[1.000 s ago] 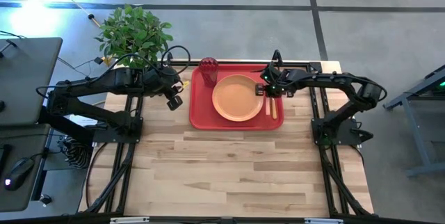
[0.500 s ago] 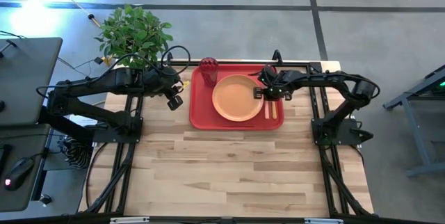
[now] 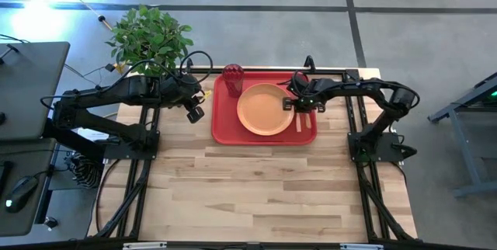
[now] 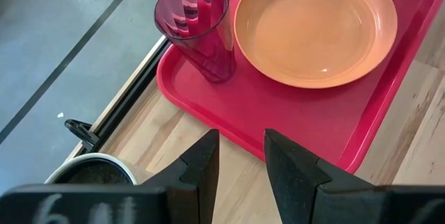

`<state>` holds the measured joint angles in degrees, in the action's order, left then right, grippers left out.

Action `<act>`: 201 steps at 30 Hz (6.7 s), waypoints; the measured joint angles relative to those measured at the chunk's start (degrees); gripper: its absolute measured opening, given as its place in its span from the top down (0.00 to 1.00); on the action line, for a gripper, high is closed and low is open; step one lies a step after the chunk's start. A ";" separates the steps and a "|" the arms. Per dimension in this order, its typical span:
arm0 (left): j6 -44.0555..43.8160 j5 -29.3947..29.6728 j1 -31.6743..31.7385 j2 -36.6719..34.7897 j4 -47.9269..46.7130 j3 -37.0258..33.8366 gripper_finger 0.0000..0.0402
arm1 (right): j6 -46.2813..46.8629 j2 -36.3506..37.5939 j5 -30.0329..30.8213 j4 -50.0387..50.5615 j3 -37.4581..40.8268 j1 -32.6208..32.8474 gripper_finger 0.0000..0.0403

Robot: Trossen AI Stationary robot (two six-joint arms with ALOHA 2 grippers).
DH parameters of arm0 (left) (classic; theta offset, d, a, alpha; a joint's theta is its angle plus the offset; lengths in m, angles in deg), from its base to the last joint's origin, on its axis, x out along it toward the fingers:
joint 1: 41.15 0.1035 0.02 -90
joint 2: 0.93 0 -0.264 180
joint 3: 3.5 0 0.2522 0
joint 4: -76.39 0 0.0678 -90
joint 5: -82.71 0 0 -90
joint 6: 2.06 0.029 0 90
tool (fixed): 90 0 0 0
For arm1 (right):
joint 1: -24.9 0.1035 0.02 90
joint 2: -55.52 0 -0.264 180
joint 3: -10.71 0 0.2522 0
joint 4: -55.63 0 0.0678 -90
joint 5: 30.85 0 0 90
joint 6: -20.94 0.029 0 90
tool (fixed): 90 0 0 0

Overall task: Pick and place plate/cup/fork/spoon on tray
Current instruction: Put the orange fork on the red tray to the middle of the orange plate and yellow spoon, then return to Home Position

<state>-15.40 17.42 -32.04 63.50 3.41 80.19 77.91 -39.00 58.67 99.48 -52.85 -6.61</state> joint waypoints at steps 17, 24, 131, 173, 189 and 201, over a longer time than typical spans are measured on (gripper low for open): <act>1.49 -0.05 0.00 -0.02 0.00 0.00 0.74 | 1.11 -0.04 0.18 -0.03 0.02 0.00 0.89; 1.51 -0.04 0.00 -0.02 0.00 0.00 0.74 | 1.11 0.00 0.18 -0.28 0.02 0.00 0.87; -6.13 -6.17 -25.03 -63.65 49.92 -65.51 0.74 | -38.91 53.40 7.36 -24.60 0.02 34.92 0.81; 6.54 -4.98 -24.98 -63.65 50.03 -65.44 0.74 | -40.35 79.58 11.90 -46.46 49.22 41.70 0.81; 6.51 -4.98 -24.98 -63.65 50.03 -65.44 0.74 | -40.48 79.52 11.70 -32.80 49.24 41.70 0.81; 6.51 -4.98 -24.98 -63.65 50.01 -65.44 0.74 | -40.50 79.54 11.57 -32.82 49.27 41.70 0.81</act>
<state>-8.89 12.43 -57.02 -0.15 53.42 14.75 37.41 40.54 70.24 66.66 -3.58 35.09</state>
